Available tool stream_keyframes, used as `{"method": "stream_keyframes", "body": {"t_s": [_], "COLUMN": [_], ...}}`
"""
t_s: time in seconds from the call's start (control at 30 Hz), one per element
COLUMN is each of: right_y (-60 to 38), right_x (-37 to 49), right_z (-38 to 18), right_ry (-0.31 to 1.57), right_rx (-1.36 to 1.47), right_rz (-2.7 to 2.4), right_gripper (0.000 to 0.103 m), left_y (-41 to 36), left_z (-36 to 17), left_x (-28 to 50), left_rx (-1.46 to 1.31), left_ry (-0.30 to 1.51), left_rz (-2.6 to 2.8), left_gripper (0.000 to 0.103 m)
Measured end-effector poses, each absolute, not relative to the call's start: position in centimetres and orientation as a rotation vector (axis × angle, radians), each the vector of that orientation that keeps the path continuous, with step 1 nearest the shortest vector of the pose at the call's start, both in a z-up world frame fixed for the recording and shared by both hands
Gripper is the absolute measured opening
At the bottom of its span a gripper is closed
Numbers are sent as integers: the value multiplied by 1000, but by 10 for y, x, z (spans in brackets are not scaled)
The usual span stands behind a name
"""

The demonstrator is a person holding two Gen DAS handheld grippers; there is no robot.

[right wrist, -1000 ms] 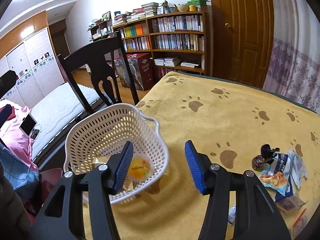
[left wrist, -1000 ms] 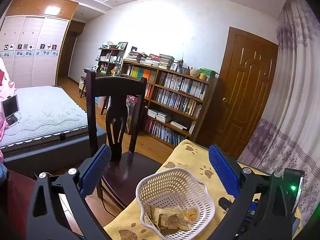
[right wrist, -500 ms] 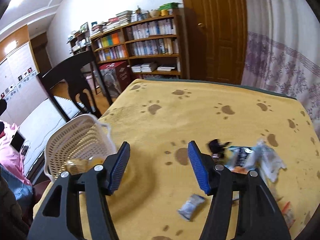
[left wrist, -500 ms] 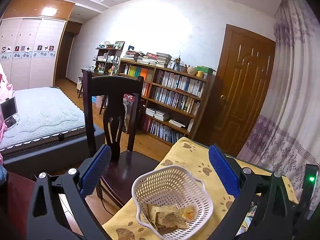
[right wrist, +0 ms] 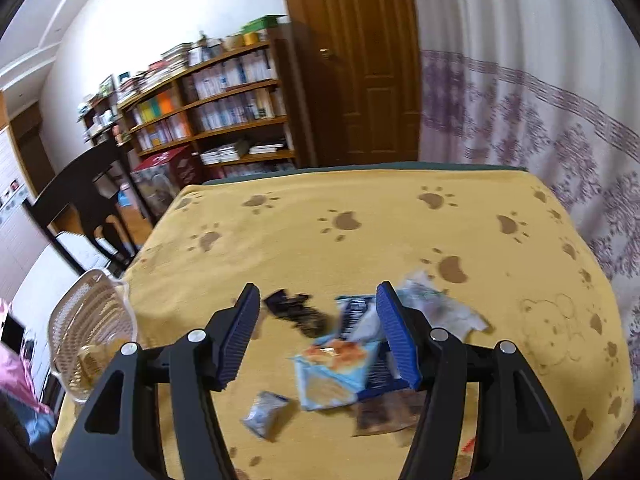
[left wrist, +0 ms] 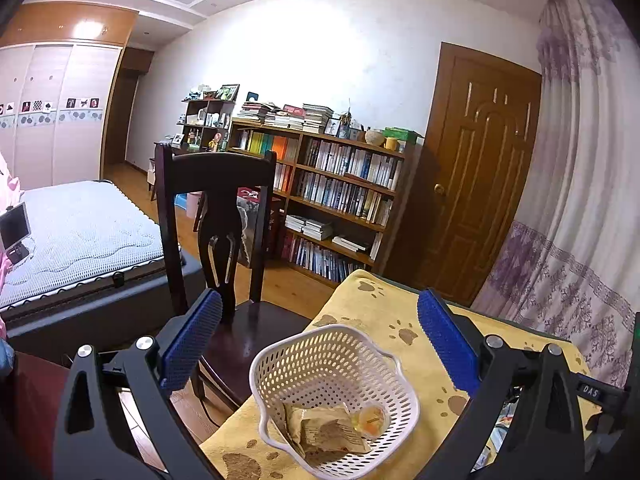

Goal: Organize snacks
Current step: 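Reach the right tool to the snack pile and grasp the blue cake packet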

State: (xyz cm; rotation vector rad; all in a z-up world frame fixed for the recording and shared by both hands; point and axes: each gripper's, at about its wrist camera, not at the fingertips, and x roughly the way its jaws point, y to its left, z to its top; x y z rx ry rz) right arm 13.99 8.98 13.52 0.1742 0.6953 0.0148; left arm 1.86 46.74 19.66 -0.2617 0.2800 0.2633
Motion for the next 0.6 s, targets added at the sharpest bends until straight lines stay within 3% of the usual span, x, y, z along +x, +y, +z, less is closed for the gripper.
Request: {"method": "stream_keyframes", "body": {"t_s": [0.6], "right_y": [64], "right_x": [198], "right_z": [70], "right_ry": [914], "right_rx": [238], "right_rz": [-58], "right_gripper": [61], "left_y": [464], "left_z": [194], "left_x": [17], "left_rx": [-245], "left_ry": [284], "left_rz": [248], "left_gripper": [100]}}
